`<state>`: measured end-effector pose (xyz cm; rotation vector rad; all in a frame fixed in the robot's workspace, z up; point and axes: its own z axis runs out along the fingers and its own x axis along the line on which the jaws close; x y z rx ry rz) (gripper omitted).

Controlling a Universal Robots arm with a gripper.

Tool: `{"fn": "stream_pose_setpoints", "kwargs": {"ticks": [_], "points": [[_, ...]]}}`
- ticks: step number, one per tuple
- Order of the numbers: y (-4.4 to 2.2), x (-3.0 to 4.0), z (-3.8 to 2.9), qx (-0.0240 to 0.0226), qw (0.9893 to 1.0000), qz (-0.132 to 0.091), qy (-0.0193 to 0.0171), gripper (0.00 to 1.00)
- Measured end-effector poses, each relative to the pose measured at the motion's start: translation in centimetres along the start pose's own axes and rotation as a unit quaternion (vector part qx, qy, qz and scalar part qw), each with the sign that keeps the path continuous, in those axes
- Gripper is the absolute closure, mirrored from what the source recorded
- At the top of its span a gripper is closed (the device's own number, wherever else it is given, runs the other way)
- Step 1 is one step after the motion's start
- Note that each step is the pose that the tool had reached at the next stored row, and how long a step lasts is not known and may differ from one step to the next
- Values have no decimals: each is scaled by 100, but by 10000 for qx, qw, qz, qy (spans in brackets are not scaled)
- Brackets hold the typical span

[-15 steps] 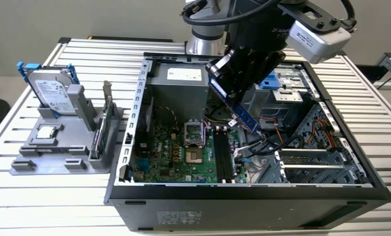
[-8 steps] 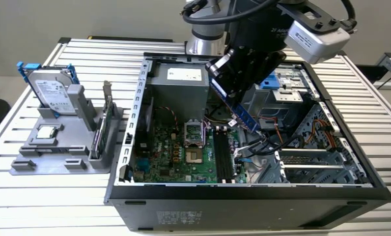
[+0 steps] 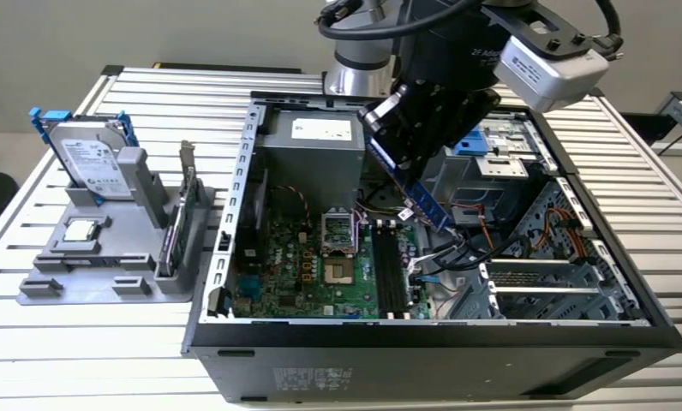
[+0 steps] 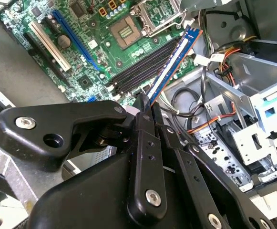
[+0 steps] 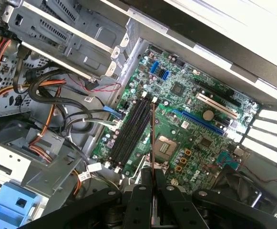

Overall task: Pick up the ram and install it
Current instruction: 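Insert the ram into the slot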

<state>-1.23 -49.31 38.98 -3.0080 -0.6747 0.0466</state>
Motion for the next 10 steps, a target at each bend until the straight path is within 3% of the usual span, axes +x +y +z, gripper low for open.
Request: {"fn": "stream_pose_setpoints", "kwargs": {"ticks": [10], "points": [[0,0,0,4,9997,254,16,100]]}}
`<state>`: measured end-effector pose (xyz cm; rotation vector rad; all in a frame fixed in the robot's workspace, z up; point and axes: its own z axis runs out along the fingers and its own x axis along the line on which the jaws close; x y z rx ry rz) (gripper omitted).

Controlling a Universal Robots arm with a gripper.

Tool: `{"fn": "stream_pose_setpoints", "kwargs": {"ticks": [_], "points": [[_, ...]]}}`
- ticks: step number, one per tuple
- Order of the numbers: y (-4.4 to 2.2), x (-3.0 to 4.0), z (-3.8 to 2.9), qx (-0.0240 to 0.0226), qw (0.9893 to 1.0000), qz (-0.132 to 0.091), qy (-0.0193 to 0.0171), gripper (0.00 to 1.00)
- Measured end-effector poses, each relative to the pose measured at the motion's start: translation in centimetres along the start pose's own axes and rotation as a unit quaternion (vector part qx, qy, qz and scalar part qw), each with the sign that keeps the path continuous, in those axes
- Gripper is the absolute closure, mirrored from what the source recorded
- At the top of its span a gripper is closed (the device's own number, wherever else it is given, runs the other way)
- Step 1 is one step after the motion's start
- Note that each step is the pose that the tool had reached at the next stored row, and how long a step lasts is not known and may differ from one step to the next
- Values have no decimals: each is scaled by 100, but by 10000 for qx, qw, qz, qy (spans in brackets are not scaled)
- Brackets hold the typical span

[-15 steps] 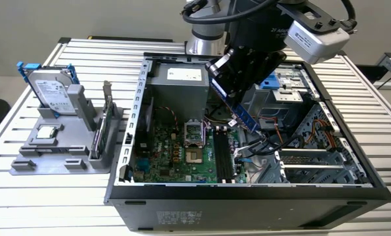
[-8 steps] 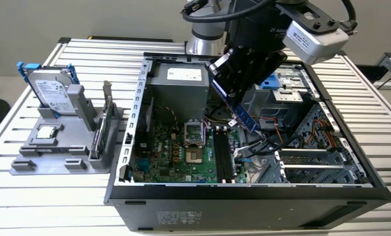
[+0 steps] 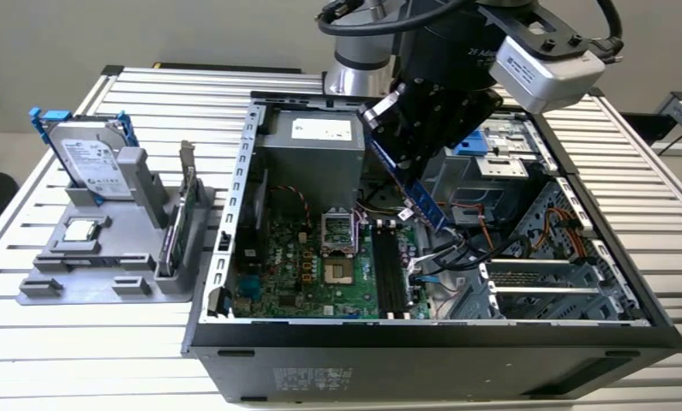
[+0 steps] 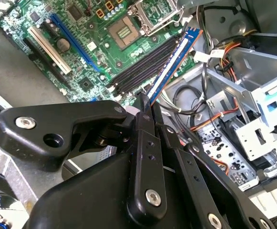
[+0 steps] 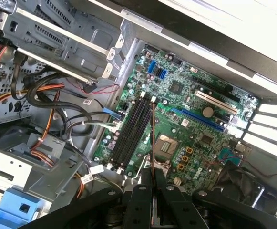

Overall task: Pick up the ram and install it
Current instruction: 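Insert the ram into the slot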

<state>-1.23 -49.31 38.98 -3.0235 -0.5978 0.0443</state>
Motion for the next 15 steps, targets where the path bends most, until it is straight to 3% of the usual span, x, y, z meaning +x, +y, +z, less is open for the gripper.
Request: {"fn": "stream_pose_setpoints", "kwargs": {"ticks": [15], "points": [[0,0,0,6,9993,381,24,100]]}}
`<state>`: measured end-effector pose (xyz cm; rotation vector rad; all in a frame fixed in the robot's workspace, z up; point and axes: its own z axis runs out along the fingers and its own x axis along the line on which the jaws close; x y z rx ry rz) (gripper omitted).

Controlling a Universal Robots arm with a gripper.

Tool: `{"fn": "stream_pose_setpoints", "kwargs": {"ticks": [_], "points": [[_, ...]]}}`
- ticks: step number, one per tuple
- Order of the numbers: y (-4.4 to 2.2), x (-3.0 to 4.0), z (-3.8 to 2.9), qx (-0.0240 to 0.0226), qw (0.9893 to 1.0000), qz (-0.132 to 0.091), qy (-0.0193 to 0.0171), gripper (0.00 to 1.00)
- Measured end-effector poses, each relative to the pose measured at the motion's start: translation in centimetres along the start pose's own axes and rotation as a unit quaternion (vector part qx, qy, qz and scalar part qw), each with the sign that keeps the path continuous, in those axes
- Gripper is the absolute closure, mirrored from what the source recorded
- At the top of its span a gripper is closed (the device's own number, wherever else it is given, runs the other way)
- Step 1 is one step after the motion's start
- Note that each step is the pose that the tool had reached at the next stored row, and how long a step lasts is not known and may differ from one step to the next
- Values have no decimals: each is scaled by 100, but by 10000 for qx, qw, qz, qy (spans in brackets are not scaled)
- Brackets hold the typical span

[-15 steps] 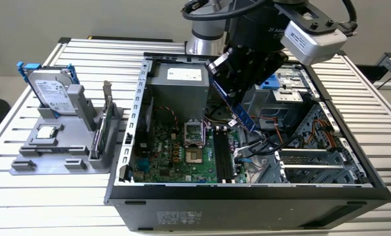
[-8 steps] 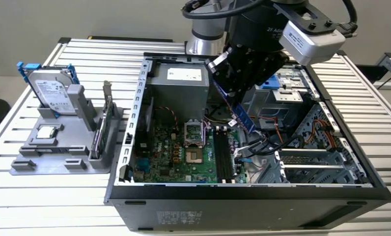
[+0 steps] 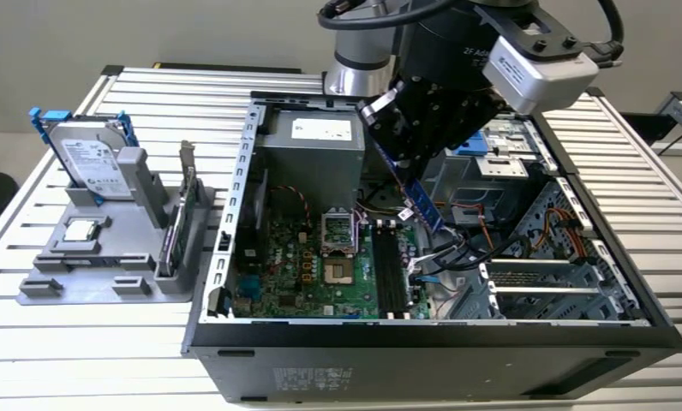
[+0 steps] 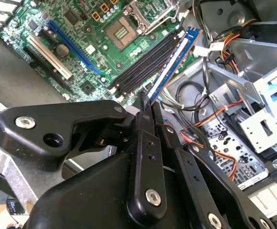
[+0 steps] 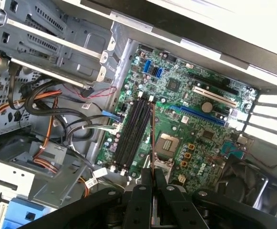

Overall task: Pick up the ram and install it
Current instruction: 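Insert the ram into the slot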

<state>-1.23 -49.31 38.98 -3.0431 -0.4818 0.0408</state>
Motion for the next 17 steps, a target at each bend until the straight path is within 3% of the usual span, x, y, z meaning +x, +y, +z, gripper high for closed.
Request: {"fn": "stream_pose_setpoints", "kwargs": {"ticks": [17], "points": [[0,0,0,6,9994,355,23,100]]}}
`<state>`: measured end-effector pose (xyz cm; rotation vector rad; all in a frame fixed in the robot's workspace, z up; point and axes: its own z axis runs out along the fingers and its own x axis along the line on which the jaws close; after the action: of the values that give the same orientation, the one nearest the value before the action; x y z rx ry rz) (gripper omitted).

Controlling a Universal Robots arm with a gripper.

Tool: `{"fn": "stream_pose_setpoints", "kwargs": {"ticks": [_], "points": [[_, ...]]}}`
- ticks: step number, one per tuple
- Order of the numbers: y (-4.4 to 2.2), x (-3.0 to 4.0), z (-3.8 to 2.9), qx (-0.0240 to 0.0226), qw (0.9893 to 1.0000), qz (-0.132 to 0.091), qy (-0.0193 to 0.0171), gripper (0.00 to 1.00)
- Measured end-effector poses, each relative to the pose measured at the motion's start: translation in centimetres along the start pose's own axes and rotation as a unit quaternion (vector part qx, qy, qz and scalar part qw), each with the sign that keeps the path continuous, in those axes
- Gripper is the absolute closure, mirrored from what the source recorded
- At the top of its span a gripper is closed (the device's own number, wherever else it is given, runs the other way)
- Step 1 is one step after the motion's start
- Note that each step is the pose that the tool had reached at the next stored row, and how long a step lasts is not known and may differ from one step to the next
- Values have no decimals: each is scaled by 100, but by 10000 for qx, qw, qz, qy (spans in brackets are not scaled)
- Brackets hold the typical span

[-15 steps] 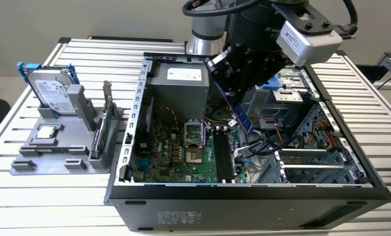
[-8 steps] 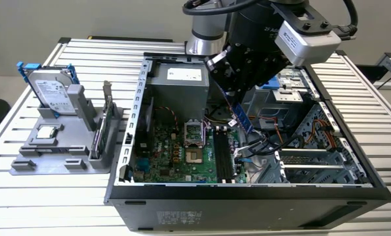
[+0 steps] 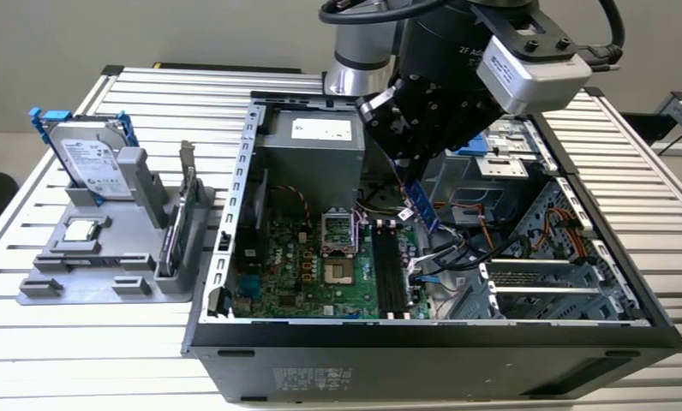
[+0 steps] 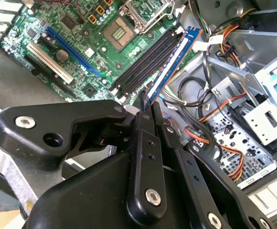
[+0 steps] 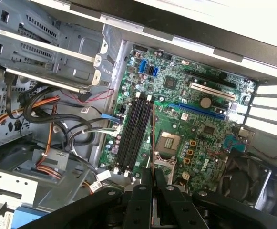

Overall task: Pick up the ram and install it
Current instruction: 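Insert the ram into the slot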

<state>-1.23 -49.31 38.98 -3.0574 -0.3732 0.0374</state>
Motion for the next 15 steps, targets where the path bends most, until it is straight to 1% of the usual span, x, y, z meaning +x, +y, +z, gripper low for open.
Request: {"fn": "stream_pose_setpoints", "kwargs": {"ticks": [15], "points": [[0,0,0,5,9997,250,16,100]]}}
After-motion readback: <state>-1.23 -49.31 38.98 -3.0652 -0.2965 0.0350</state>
